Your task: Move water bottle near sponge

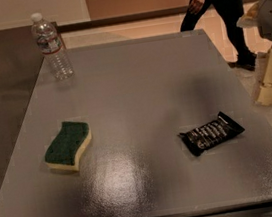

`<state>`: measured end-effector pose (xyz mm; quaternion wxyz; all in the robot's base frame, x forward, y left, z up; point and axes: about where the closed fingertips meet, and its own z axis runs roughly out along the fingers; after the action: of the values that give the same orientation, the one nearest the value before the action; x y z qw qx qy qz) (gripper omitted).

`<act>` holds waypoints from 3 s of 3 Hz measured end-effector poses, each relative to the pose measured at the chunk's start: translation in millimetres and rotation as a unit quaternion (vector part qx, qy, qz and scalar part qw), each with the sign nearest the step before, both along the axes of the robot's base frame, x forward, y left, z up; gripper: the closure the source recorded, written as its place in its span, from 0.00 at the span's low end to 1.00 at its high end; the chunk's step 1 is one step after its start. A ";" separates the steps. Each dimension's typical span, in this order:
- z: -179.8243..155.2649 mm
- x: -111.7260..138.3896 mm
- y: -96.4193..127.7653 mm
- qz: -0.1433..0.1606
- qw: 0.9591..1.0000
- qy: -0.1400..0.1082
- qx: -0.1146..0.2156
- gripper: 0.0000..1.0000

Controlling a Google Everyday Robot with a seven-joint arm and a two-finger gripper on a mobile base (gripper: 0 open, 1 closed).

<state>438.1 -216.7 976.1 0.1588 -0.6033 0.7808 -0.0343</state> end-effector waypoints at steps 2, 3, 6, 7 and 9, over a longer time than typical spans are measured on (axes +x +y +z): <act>1.2 2.8 3.1 0.002 1.000 -0.002 0.009 0.00; -4.3 21.0 19.9 0.007 0.999 -0.008 0.045 0.00; -22.8 113.1 127.3 0.046 0.984 -0.039 0.167 0.00; -23.1 147.1 169.3 0.049 0.977 -0.049 0.201 0.00; -23.8 199.1 244.6 0.051 0.963 -0.052 0.259 0.00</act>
Offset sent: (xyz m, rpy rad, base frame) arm 0.0058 0.0054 -0.0032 0.0407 0.0146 0.0091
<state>637.3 27.9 952.3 0.3515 -0.5779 0.7220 0.1457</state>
